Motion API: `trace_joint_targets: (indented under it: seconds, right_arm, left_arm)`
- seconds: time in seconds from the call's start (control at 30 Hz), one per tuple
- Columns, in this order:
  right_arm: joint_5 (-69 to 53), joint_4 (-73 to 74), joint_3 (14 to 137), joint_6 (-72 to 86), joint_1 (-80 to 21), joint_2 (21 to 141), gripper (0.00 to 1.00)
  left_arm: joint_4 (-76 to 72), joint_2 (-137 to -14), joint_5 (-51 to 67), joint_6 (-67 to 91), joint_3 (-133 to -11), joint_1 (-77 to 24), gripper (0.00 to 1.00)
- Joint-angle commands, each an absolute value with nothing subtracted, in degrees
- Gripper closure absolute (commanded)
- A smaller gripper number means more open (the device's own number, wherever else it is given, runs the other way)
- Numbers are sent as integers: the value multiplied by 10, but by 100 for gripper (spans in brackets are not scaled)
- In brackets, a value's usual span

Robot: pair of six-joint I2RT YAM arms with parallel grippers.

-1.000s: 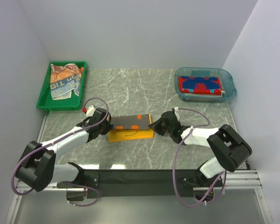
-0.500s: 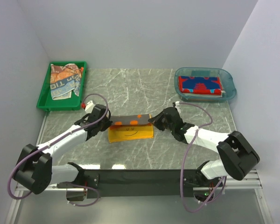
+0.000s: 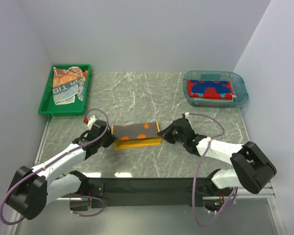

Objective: Fold and stack the towels
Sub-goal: Fold the towel

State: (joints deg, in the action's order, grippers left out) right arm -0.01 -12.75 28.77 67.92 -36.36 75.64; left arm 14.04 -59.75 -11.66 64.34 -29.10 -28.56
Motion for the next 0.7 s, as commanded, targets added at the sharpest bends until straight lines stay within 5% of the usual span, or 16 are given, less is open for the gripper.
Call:
trace_joint_targets:
  seconds: [0.0,0.53,0.67]
  right_arm:
    - [29,-128,263,679,-358,749,100]
    - [26,-159,216,698,-357,804,100]
    - [27,-156,221,682,-359,794,84]
  left_arm:
    - [125,-594,-109,651,-250,-279,99]
    - [101,-594,-98,700,-170,-288,95]
    - [104,-585,-94,706,-168,-291,80]
